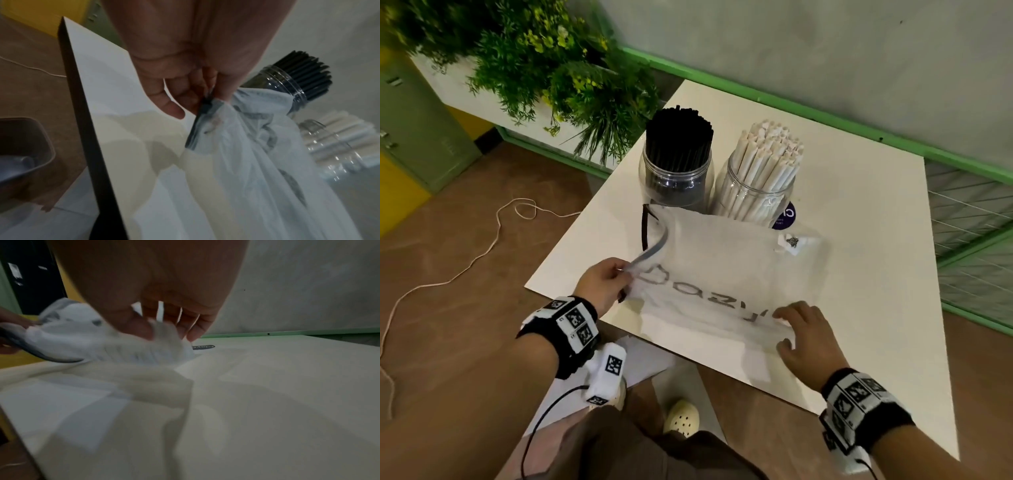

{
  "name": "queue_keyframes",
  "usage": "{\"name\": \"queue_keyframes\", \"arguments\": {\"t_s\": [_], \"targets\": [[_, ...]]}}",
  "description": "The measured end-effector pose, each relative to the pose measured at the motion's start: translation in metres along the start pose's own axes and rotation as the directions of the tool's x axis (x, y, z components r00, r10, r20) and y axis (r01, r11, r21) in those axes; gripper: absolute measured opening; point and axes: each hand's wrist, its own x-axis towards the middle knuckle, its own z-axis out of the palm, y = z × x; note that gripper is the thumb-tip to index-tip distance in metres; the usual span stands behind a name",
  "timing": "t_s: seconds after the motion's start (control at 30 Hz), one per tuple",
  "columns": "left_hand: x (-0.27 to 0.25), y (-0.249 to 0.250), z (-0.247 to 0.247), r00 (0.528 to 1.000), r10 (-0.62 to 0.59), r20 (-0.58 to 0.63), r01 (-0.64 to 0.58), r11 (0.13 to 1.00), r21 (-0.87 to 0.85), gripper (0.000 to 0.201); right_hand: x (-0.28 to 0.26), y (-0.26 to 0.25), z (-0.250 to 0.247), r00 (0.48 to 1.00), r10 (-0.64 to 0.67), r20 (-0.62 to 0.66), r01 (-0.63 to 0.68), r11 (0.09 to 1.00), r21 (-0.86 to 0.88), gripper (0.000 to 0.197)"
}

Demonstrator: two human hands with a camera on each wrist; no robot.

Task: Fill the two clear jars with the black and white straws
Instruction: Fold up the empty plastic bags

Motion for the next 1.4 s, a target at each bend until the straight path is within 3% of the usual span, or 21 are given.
{"name": "queue_keyframes", "arguments": {"t_s": [0.1, 0.13, 0.2, 0.27, 0.33, 0.4, 0.5, 0.6, 0.67, 0.7, 0.77, 0.8, 0.83, 0.97, 1.03, 1.13, 1.27, 1.33, 1.4], "targets": [[-0.015, 0.001, 0.01, 0.991, 0.099, 0.089, -0.115, 0.975, 0.189, 0.009, 0.0, -0.039, -0.001, 0.992, -0.073, -0.099, 0.078, 0.995, 0.057, 0.054], [-0.019, 0.0, 0.014, 0.983, 0.123, 0.134, -0.153, 0.958, 0.243, 0.011, 0.002, -0.054, 0.003, 0.989, -0.131, -0.075, 0.134, 0.991, 0.031, 0.062], [-0.025, -0.003, 0.022, 0.959, 0.131, 0.251, -0.215, 0.914, 0.345, 0.019, 0.009, -0.074, 0.019, 0.972, -0.203, 0.114, 0.209, 0.977, -0.046, 0.077], [-0.027, -0.007, 0.022, 0.947, 0.086, 0.308, -0.208, 0.898, 0.388, 0.022, 0.019, -0.076, 0.037, 0.921, -0.117, 0.372, 0.173, 0.977, -0.122, 0.087], [-0.028, -0.01, 0.013, 0.956, 0.021, 0.292, -0.129, 0.926, 0.355, 0.033, 0.024, -0.067, 0.048, 0.869, 0.005, 0.494, 0.092, 0.981, -0.173, 0.086], [-0.027, -0.013, -0.001, 0.973, -0.024, 0.23, -0.046, 0.955, 0.294, 0.051, 0.024, -0.057, 0.05, 0.865, 0.047, 0.499, 0.059, 0.979, -0.195, 0.077], [-0.027, -0.016, -0.014, 0.992, -0.056, 0.115, 0.03, 0.975, 0.218, 0.035, 0.025, -0.044, 0.043, 0.878, 0.047, 0.477, 0.049, 0.981, -0.186, 0.068], [-0.027, -0.019, -0.017, 0.999, 0.026, 0.039, -0.035, 0.97, 0.241, 0.016, 0.031, -0.031, 0.033, 0.866, 0.004, 0.5, 0.055, 0.993, -0.104, 0.054], [-0.026, -0.023, -0.018, 0.987, 0.153, 0.047, -0.161, 0.932, 0.324, 0.042, 0.033, -0.029, 0.022, 0.847, -0.01, 0.532, 0.045, 0.998, -0.053, 0.046], [-0.026, -0.026, -0.018, 0.968, 0.232, 0.095, -0.25, 0.86, 0.444, 0.061, 0.033, -0.031, 0.016, 0.832, 0.025, 0.554, -0.006, 0.999, -0.036, 0.044], [-0.026, -0.028, -0.018, 0.912, 0.321, 0.255, -0.401, 0.57, 0.717, 0.09, 0.033, -0.035, 0.004, 0.801, 0.085, 0.592, -0.084, 0.996, -0.03, 0.042], [-0.026, -0.029, -0.017, 0.881, 0.326, 0.344, -0.462, 0.432, 0.775, 0.1, 0.034, -0.037, 0.0, 0.79, 0.087, 0.607, -0.075, 0.996, -0.045, 0.041], [-0.026, -0.028, -0.014, 0.851, 0.305, 0.427, -0.517, 0.347, 0.783, 0.105, 0.034, -0.038, -0.002, 0.782, 0.09, 0.617, -0.065, 0.996, -0.063, 0.039], [-0.025, -0.028, 0.003, 0.714, 0.227, 0.663, -0.696, 0.126, 0.707, 0.105, 0.038, -0.044, -0.006, 0.778, 0.169, 0.605, -0.163, 0.984, -0.064, 0.042], [-0.029, -0.036, 0.008, 0.688, 0.132, 0.714, -0.724, 0.055, 0.688, 0.108, 0.041, -0.045, -0.007, 0.795, 0.214, 0.568, -0.23, 0.972, -0.044, 0.048], [-0.038, -0.048, 0.011, 0.74, -0.042, 0.671, -0.67, 0.039, 0.741, 0.109, 0.048, -0.047, -0.01, 0.805, 0.262, 0.532, -0.293, 0.956, -0.026, 0.056], [-0.048, -0.044, 0.023, 0.829, 0.003, 0.56, -0.555, 0.136, 0.821, 0.087, 0.054, -0.053, -0.013, 0.793, 0.289, 0.536, -0.313, 0.948, -0.049, 0.059], [-0.047, -0.039, 0.028, 0.85, 0.053, 0.524, -0.518, 0.266, 0.813, 0.068, 0.056, -0.049, -0.015, 0.778, 0.288, 0.559, -0.324, 0.945, -0.036, 0.056], [-0.042, -0.034, 0.028, 0.898, 0.112, 0.425, -0.41, 0.563, 0.718, 0.055, 0.054, -0.039, -0.017, 0.762, 0.254, 0.595, -0.279, 0.959, -0.053, 0.04]]}}
